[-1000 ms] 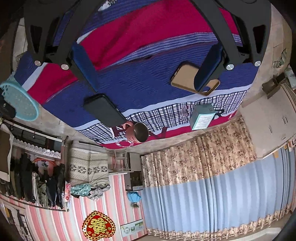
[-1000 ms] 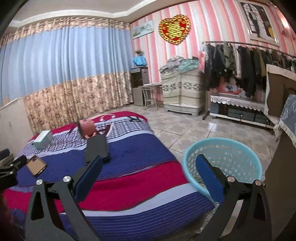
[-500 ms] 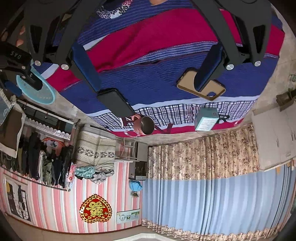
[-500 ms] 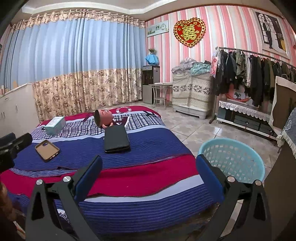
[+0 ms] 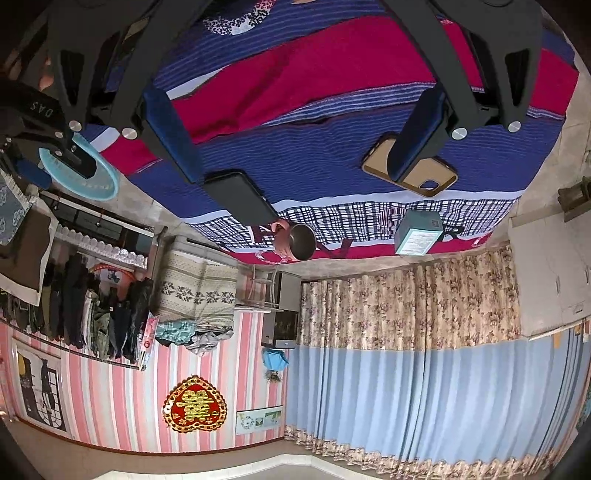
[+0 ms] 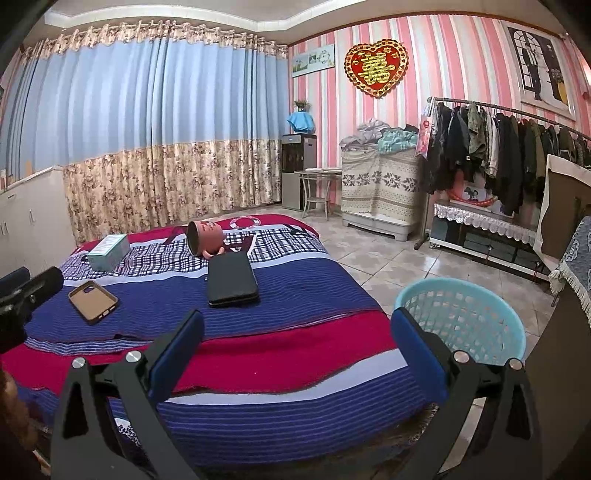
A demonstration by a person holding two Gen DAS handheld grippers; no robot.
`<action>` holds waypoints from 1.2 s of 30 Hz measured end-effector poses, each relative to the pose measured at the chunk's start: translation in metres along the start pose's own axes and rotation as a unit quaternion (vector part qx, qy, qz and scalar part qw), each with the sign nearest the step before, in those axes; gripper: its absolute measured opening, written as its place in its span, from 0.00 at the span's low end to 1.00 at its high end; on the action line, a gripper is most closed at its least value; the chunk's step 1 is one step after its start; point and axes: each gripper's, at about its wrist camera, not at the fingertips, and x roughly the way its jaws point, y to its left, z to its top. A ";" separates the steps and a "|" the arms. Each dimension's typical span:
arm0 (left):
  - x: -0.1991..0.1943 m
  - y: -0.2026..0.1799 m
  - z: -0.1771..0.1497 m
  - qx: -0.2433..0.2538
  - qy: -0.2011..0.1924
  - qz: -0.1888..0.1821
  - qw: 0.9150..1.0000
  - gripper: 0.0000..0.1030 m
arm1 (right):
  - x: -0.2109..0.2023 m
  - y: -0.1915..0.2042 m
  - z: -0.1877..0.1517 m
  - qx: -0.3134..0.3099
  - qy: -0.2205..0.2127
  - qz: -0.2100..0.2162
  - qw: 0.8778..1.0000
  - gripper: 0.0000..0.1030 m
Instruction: Collect trash
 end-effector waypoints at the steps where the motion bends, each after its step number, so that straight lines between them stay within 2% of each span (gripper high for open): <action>1: 0.000 -0.001 -0.001 0.002 0.000 0.000 1.000 0.95 | -0.001 0.000 0.000 0.000 0.000 0.000 1.000 0.96; 25: 0.002 -0.003 -0.005 0.003 0.004 -0.007 1.000 0.95 | -0.003 -0.005 0.005 0.003 -0.003 -0.003 1.000 0.96; 36: 0.002 -0.004 -0.009 0.012 -0.008 -0.004 1.000 0.95 | -0.003 -0.005 0.004 0.003 -0.003 -0.003 1.000 0.96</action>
